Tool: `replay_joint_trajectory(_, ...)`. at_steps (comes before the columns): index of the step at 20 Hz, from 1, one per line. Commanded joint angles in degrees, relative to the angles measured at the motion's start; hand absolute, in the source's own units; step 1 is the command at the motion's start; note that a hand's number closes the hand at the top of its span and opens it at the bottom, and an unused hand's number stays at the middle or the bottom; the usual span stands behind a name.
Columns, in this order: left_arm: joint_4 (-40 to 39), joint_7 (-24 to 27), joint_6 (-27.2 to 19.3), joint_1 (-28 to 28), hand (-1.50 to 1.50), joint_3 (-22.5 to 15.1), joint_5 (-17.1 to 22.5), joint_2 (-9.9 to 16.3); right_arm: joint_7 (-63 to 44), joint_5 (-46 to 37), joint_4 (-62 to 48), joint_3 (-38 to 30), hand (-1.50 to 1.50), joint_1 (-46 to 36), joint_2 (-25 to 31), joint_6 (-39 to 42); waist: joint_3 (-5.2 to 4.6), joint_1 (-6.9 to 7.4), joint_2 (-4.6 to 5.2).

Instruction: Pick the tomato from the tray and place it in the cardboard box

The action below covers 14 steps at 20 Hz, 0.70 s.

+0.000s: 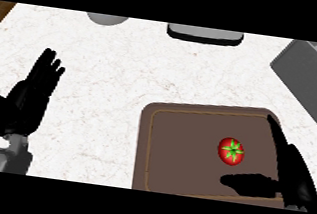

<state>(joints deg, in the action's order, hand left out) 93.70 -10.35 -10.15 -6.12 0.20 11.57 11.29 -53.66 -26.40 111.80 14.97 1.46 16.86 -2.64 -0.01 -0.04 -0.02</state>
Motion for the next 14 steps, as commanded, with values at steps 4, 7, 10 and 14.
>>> replay_joint_trajectory(4, 6.16, -4.25, -1.13, 2.08, 0.0, -0.94, -2.86, -1.67, -2.28, -3.33, -0.47, 0.75, -1.5, -1.47, -4.37, 2.94, 0.01, 0.1, -0.04)
replay_joint_trajectory(7, 2.75, -2.17, 2.33, 1.44, 0.0, 2.04, -1.38, -1.21, 0.42, -2.01, -2.64, -2.13, -1.5, -2.28, -5.62, 4.65, 0.0, 0.04, -0.01)
replay_joint_trajectory(10, 0.97, -0.84, 2.9, 0.43, 0.0, 2.55, -2.15, -2.09, 6.66, -1.47, -5.24, -4.64, -1.5, 0.21, -5.12, 5.15, 0.01, -0.03, 0.0)
replay_joint_trajectory(14, 0.15, -3.21, 2.26, -2.77, 0.0, 2.83, -2.98, -2.35, 6.78, -3.14, -10.13, -5.32, -1.5, -3.19, -7.4, 4.81, 0.01, 0.02, 0.02)
